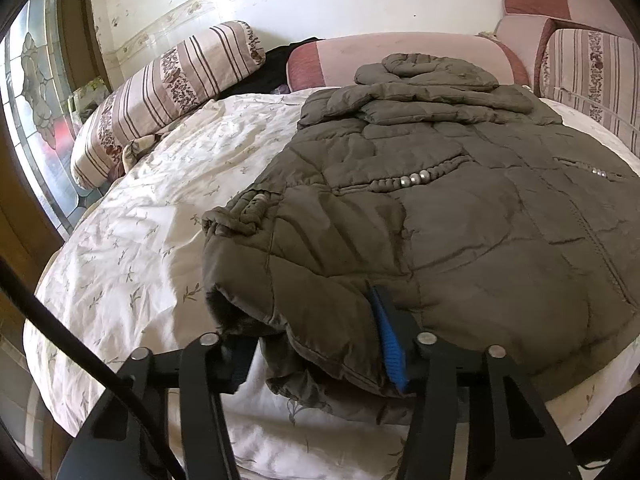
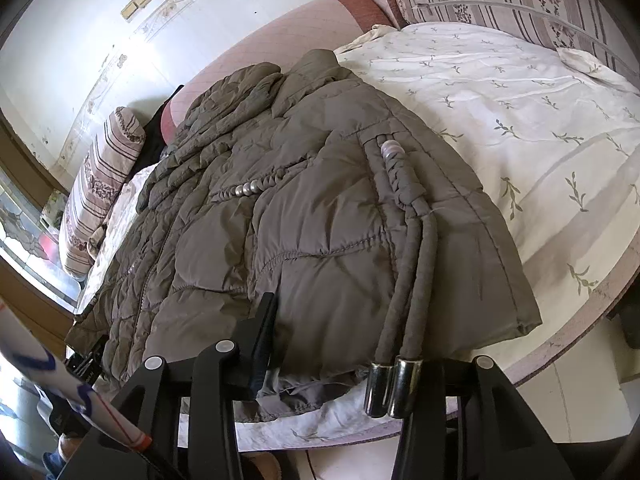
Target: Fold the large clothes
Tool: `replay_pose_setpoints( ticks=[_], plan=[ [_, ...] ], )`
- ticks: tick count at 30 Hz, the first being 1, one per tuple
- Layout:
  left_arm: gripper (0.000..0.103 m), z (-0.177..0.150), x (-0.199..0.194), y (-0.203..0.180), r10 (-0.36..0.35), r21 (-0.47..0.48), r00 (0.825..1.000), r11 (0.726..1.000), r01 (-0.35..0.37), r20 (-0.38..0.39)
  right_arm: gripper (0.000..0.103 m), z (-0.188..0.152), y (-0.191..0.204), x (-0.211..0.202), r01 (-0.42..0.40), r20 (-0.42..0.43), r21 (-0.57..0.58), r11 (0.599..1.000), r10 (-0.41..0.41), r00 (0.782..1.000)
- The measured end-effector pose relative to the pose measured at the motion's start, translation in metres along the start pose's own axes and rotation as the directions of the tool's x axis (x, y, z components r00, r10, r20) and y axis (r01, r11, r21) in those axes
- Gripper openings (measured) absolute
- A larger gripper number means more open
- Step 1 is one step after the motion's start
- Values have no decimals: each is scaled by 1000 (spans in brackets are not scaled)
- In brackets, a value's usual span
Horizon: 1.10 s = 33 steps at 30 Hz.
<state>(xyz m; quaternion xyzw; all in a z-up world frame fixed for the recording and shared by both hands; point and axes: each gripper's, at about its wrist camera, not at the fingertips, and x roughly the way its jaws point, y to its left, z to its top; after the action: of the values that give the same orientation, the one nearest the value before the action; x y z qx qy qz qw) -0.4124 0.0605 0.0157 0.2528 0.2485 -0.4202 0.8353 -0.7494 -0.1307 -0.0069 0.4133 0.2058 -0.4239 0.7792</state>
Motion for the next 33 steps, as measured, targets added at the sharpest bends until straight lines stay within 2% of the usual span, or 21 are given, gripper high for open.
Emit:
replay_pose_setpoints(
  ticks=[2,7,10,18,20,22,23,24,25,28,29,31,32,33],
  plan=[
    [46,0,-1,-1,1,3,1000,1000,-1,4,33,0,1,0,-12,3,1,1000,12,1000],
    [31,1,-6,-1,-18,10,999,1000,17,35,27,2,9,-5,20,42,-48,999,-18,999],
    [27,1,-11,-4,-28,23,998,999,27,58,25,4,15,-9,40,72,-78,996,-34,997],
    [24,0,-28,-11,-80,40,993,996,76,90,24,11,17,-29,137,179,-114,984,-115,977],
    [27,-3,-27,-13,-70,49,994,997,66,80,24,11,12,-26,122,153,-85,989,-108,982],
    [36,-4,-22,-11,-60,45,996,997,57,63,25,11,7,-22,93,124,-59,994,-85,989],
    [41,-4,-20,-7,-62,27,997,998,61,55,30,11,4,-21,79,115,-42,996,-73,991],
    [55,-3,-18,-4,-67,9,997,998,66,43,31,12,2,-21,64,110,-26,998,-61,992],
    [61,-4,-16,0,-71,-14,997,997,71,34,32,11,1,-21,51,106,-16,999,-49,993],
    [67,-2,-11,13,-109,-87,994,990,109,5,46,11,-4,-17,13,83,23,1000,-15,996],
    [68,-2,-9,16,-118,-104,993,988,117,-2,47,10,-7,-15,-5,70,40,999,2,998],
    [67,-3,-6,18,-130,-119,991,985,128,-14,46,9,-10,-12,-17,53,59,998,14,998],
    [66,-3,-5,19,-140,-125,990,983,137,-18,36,8,-12,-10,-18,41,66,998,16,999],
    [56,-4,-6,19,-152,-129,988,981,148,-16,32,8,-13,-9,-17,37,69,997,14,999]
  ],
)
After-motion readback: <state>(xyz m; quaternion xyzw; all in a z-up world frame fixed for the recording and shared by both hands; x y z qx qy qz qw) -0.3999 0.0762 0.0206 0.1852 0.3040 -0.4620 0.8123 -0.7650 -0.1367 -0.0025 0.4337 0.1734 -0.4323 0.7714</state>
